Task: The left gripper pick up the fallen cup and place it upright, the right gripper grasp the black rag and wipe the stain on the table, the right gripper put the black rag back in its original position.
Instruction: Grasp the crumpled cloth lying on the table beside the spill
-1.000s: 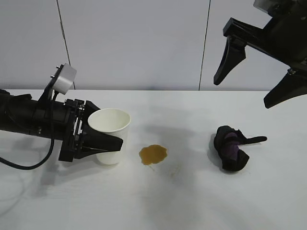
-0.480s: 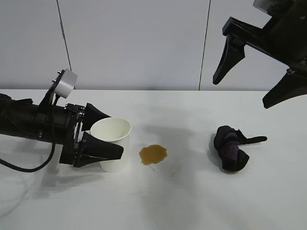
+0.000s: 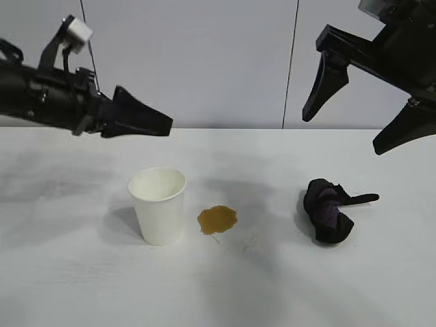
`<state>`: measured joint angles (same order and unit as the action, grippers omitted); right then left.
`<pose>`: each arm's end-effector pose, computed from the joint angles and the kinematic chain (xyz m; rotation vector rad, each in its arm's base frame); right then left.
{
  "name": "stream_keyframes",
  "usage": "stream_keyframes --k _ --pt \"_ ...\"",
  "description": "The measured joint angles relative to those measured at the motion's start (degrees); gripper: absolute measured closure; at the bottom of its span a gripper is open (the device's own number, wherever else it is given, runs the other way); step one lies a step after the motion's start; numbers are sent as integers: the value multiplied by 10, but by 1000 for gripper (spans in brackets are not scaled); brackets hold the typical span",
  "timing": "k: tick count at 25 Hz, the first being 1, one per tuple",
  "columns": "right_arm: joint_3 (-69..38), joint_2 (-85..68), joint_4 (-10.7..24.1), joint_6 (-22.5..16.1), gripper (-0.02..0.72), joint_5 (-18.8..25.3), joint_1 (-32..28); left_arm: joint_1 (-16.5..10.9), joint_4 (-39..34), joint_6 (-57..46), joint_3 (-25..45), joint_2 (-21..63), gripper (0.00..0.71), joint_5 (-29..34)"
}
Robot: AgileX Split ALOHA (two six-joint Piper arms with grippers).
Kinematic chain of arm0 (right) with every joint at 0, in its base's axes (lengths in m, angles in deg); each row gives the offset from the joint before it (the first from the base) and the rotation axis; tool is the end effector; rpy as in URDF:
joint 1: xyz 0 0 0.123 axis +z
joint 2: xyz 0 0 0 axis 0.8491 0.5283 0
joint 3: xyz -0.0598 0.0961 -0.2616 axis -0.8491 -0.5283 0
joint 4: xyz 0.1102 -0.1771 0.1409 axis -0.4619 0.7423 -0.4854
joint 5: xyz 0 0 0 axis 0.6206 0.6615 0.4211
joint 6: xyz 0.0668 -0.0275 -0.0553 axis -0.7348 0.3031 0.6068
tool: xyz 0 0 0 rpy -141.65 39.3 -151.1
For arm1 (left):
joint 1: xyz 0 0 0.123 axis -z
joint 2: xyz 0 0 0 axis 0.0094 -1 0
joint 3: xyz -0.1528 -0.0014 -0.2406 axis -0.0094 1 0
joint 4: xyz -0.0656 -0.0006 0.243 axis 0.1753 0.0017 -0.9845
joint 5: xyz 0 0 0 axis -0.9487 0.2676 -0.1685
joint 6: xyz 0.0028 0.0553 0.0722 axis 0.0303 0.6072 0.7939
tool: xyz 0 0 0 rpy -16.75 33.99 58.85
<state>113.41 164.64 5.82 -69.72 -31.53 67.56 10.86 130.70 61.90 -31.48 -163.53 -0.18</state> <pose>0.3122 0.0764 0.2529 0.1089 2.6955 0.5086 0.3319 -0.1091 0.2190 0.5445 2.4276 -0.7394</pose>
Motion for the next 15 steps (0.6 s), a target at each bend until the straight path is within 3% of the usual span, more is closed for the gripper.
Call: stream_keyframes --k 2,5,11,15 --pt "0 0 4 6 60 -4 0 0 -79 -101 -22 -1 17 43" --pt "0 10 33 10 60 -13 0 0 -137 -194 -48 -2 17 74" --pt "0 82 120 -48 70 -55 0 0 -157 -230 -56 -3 17 80" --pt "0 122 142 -63 76 -89 5 0 -158 -231 -56 -3 17 80"
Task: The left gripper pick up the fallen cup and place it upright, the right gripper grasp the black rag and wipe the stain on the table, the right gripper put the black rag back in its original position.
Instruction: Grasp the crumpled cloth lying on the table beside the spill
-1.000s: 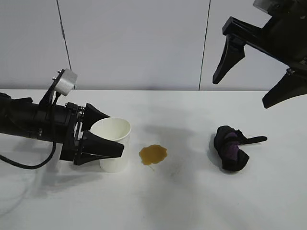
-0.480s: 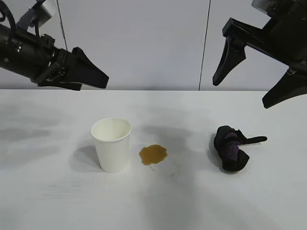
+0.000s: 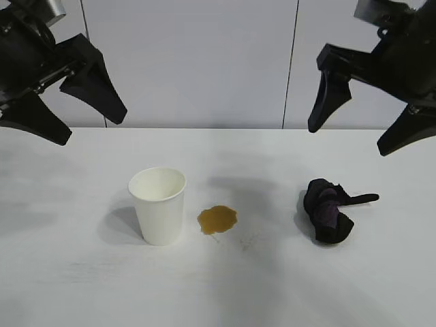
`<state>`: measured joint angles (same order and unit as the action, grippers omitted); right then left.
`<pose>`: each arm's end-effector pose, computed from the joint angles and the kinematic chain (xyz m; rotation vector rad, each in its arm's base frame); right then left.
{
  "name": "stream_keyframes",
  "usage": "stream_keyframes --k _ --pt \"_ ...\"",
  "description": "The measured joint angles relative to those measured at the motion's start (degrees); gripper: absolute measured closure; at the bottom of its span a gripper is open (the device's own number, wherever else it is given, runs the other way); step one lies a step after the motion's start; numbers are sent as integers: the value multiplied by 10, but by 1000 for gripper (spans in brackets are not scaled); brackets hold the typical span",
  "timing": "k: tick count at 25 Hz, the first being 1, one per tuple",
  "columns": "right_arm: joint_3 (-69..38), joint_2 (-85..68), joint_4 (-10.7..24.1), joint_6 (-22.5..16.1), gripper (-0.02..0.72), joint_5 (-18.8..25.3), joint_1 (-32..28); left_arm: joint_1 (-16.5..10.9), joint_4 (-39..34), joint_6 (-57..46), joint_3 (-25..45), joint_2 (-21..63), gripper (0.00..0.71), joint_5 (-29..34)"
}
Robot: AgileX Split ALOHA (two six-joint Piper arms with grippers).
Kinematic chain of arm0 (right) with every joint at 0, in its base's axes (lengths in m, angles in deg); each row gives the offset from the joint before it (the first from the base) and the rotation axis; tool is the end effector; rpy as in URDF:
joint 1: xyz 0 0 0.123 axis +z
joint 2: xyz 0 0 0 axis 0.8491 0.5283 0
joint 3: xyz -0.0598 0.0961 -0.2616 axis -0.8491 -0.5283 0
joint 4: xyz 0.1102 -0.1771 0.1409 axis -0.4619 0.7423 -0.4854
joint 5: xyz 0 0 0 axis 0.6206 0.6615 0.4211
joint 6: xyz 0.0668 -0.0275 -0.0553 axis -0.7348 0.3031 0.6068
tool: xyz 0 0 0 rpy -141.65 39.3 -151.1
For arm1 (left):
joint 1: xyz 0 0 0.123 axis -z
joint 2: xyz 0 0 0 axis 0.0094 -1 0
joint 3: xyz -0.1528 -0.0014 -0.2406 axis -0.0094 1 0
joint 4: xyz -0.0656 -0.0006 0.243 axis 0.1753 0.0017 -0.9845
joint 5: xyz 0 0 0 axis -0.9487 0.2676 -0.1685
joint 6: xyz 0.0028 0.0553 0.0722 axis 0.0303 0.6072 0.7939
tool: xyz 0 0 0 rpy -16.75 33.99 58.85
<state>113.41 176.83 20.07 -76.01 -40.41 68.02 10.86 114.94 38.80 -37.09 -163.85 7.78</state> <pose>0.3451 0.0681 0.1829 0.0789 2.7739 0.2273 0.3333 -0.1050 0.2310 0.4115 2.6416 -0.7258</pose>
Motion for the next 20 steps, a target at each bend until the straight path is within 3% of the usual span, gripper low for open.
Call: stream_keyframes --k 3,10,14,18,20 --pt "0 31 4 -5 85 -23 9 0 0 -1 0 0 17 0" --pt "7 87 12 -15 185 -52 24 0 0 -1 0 0 17 1" --pt "9 113 19 -25 339 -53 30 0 0 -1 0 0 17 1" --pt "16 116 19 -35 560 -46 30 0 0 -1 0 0 17 2" --pt "28 113 19 -35 601 -30 32 0 0 -1 0 0 17 2"
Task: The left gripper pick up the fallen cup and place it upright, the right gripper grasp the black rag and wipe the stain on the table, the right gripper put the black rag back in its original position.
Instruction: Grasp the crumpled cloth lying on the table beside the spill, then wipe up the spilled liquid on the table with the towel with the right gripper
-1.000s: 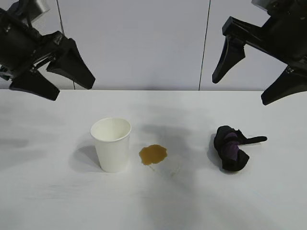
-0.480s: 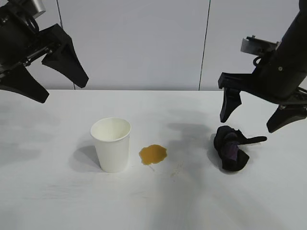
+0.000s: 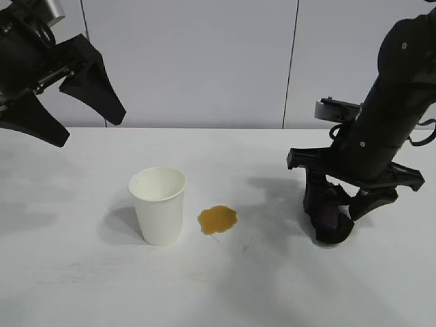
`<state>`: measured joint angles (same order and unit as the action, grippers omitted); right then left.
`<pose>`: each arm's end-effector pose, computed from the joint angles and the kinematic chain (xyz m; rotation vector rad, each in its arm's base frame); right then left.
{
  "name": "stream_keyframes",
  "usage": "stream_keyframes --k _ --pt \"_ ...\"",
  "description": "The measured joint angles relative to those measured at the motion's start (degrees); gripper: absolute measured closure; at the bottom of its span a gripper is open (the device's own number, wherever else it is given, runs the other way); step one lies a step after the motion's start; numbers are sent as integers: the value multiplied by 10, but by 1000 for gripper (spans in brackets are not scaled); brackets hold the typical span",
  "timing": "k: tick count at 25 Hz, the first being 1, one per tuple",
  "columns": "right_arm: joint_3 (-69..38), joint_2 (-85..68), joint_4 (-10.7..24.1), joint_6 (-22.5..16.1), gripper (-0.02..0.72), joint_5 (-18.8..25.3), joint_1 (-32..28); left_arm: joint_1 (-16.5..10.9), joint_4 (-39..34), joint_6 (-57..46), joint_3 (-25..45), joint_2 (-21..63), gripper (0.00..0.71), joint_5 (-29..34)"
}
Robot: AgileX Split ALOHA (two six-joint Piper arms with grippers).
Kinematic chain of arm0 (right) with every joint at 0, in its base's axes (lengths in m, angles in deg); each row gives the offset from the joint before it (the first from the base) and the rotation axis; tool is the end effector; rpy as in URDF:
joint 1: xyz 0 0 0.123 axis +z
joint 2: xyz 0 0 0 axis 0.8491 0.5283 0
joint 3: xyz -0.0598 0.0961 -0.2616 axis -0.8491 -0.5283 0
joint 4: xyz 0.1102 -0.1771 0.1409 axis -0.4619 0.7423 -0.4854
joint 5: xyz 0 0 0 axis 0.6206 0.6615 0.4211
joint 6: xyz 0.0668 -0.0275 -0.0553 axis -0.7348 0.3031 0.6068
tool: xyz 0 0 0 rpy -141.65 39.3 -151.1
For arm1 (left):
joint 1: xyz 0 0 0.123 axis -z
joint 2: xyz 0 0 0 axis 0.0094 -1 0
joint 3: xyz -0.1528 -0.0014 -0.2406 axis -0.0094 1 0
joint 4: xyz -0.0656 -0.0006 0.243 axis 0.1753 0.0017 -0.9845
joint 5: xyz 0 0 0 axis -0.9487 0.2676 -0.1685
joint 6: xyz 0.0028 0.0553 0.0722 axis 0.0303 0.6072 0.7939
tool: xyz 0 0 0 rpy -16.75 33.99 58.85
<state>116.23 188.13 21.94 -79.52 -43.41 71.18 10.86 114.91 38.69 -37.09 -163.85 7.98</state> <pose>0.3623 0.0898 0.1243 0.0672 2.8737 0.1901 0.3330 -0.1051 0.2310 0.4114 2.6448 -0.7283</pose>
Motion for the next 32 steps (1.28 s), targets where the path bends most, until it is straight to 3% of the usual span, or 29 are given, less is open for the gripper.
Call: stream_keyframes --k 5,14,32 --pt "59 -25 2 2 601 41 43 0 0 0 0 0 17 0" --pt "112 -4 -2 6 601 47 182 0 -13 0 0 0 17 0" --pt "115 81 -14 12 601 -7 205 0 -26 0 0 0 17 7"
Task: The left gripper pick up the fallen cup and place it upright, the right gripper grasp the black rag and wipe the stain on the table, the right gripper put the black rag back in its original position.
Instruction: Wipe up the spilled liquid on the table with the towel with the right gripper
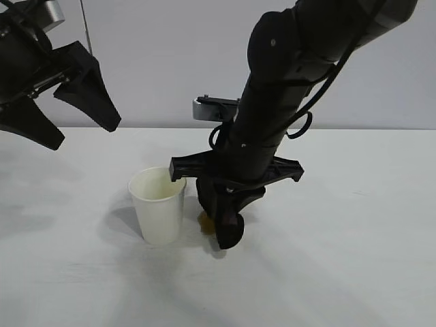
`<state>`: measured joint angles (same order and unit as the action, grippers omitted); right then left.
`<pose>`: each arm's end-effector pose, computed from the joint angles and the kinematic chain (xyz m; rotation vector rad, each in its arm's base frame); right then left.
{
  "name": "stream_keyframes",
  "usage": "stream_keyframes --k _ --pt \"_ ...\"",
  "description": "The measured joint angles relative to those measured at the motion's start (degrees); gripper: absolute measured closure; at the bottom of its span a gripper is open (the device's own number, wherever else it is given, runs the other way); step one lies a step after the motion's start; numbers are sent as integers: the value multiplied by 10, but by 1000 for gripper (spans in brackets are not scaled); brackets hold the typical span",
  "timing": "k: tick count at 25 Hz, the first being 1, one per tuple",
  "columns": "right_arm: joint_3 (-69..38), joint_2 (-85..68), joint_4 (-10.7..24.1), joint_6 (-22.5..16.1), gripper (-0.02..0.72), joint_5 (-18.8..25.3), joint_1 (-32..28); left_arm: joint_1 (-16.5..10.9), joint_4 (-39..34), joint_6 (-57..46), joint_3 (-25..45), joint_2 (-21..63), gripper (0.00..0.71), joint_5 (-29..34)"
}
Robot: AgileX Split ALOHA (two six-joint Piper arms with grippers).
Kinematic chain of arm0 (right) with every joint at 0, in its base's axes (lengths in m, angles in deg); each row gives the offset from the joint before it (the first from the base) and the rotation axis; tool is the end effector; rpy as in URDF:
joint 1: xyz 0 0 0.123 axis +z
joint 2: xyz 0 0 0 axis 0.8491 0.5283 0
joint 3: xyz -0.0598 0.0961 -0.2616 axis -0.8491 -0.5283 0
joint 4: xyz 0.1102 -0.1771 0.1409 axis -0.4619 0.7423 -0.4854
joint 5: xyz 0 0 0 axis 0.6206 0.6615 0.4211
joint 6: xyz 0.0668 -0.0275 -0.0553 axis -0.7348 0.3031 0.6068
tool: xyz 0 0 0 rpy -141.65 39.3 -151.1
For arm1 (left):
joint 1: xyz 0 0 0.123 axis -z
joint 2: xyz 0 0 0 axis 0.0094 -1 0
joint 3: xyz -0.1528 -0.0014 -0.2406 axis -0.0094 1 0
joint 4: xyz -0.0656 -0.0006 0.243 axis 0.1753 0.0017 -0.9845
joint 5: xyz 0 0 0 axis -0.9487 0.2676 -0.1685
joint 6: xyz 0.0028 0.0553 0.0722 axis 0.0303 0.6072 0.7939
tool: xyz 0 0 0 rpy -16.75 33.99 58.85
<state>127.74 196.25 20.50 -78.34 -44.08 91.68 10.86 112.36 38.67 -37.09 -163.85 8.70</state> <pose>0.3472 0.2383 0.1150 -0.4419 2.7964 0.3098 0.3315 -0.1030 0.2291 0.4571 2.6642 -0.6894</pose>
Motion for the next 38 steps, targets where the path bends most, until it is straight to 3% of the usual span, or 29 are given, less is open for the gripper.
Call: stream_keyframes --k 9,21,26,33,38 --pt "10 12 -1 -41 601 -5 -11 0 0 0 0 0 17 1" --pt "14 12 9 -43 601 1 -110 0 0 0 0 0 17 3" --pt "14 12 12 -43 601 1 -92 0 0 0 0 0 17 3" --pt "14 14 -5 -43 601 2 -15 0 0 0 0 0 17 3" --pt "14 14 -13 -43 601 5 -18 0 0 0 0 0 17 3"
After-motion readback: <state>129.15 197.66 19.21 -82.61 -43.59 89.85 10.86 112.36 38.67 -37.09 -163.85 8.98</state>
